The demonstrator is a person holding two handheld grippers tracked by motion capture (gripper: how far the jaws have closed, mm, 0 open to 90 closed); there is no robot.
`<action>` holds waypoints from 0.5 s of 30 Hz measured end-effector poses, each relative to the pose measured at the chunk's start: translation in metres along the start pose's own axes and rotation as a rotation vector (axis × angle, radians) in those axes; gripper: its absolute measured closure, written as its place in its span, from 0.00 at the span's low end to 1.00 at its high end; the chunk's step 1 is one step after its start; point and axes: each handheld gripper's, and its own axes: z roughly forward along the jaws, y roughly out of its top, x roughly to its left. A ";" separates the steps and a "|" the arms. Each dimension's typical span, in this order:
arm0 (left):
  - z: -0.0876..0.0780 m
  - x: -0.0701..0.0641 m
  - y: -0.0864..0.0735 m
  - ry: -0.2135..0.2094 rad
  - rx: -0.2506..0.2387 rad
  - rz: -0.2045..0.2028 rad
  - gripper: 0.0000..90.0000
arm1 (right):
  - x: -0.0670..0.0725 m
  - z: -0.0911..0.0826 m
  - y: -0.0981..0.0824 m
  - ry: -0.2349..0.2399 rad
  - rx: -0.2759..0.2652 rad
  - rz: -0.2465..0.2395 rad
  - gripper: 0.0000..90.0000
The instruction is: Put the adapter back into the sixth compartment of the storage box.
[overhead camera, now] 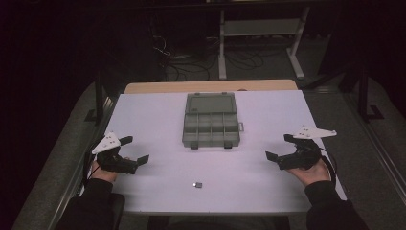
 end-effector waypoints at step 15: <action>0.001 0.000 0.000 -0.001 0.005 0.003 0.00 | 0.001 0.000 0.001 0.011 -0.004 -0.006 0.00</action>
